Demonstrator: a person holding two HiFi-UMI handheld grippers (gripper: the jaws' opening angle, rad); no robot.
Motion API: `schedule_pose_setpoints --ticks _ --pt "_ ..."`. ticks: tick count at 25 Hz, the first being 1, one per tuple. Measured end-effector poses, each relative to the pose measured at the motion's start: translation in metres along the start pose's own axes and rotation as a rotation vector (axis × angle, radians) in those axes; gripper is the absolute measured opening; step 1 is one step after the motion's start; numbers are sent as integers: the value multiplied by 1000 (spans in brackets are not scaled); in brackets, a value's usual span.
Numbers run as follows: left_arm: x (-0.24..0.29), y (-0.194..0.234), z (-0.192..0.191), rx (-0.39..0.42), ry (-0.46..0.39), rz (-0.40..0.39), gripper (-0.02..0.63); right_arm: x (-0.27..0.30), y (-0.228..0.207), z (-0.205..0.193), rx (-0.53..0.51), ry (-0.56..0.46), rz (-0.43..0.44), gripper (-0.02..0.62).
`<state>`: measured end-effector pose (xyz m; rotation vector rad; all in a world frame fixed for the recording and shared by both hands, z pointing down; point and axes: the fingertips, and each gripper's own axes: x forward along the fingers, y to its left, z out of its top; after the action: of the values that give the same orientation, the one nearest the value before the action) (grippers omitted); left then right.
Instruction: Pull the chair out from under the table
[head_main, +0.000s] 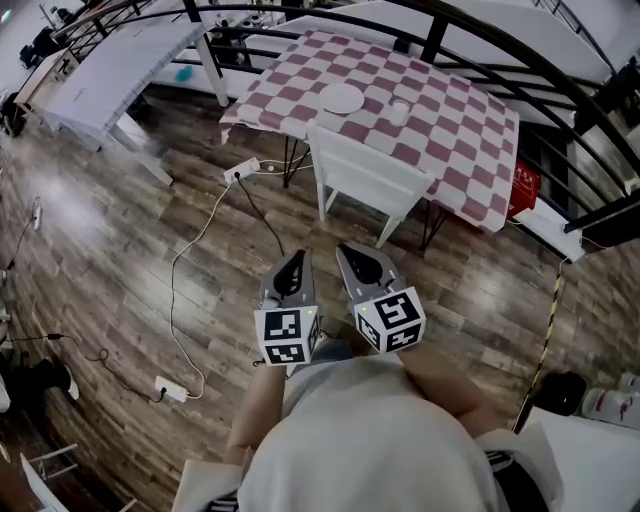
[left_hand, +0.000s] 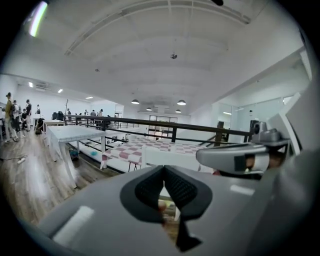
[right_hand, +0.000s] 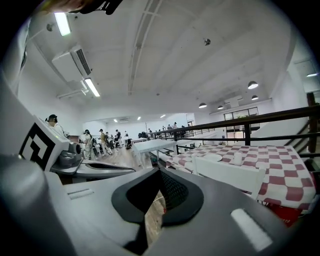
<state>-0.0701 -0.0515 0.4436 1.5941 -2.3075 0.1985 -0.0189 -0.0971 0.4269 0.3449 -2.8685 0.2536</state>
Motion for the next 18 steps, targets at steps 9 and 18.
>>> schedule_pose_setpoints --ticks 9,18 --pt "17 -8 10 33 -11 -74 11 -2 -21 1 30 -6 -97 -2" --pt "66 -6 36 72 -29 -138 11 26 -59 10 22 -17 -165 -2"
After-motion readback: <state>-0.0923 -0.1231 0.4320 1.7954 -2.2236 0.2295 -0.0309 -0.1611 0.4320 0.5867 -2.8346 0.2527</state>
